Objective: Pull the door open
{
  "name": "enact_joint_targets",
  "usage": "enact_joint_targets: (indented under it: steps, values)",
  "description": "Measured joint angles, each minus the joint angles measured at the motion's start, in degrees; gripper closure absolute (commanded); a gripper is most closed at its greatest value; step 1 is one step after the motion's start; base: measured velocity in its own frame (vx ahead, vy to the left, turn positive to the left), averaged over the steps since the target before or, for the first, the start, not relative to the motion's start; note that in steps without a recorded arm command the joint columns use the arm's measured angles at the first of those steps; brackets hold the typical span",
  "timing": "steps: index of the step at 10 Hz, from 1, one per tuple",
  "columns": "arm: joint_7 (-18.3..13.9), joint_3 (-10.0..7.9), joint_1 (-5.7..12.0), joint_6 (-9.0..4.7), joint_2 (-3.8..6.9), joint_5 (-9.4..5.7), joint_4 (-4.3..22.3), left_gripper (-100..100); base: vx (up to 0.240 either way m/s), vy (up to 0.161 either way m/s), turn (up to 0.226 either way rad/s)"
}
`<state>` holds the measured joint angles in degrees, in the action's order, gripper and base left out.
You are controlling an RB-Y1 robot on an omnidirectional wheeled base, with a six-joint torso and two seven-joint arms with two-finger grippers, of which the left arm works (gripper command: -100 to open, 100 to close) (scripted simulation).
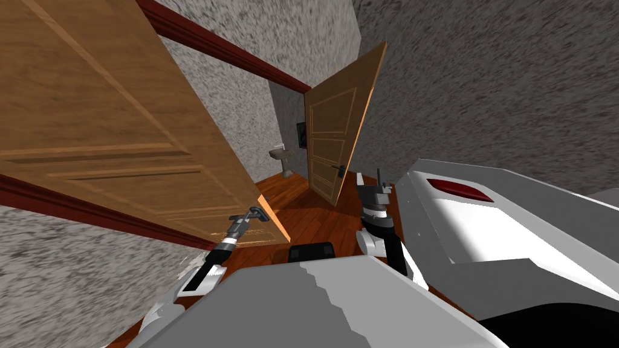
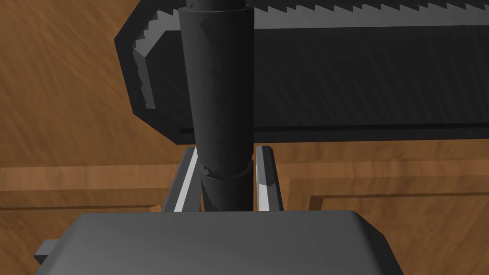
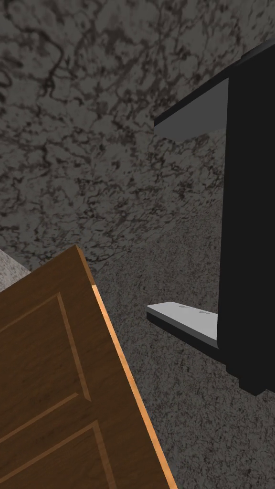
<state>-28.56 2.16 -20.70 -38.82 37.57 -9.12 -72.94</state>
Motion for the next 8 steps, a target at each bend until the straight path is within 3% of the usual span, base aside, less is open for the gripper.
enact_joint_targets:
  steps: [2,4,8]
  values:
    - [-0.75,0.43,-0.89,-1.82,0.95,0.01,0.33,100,-0.143,0.026,-0.076]
    - [-0.94,0.71,-1.32,-2.34,1.19,0.09,0.54,100,-0.162,0.048,-0.145]
    - [-1.87,1.30,-2.57,-5.38,2.49,0.17,1.11,100,-0.177,0.081,-0.129]
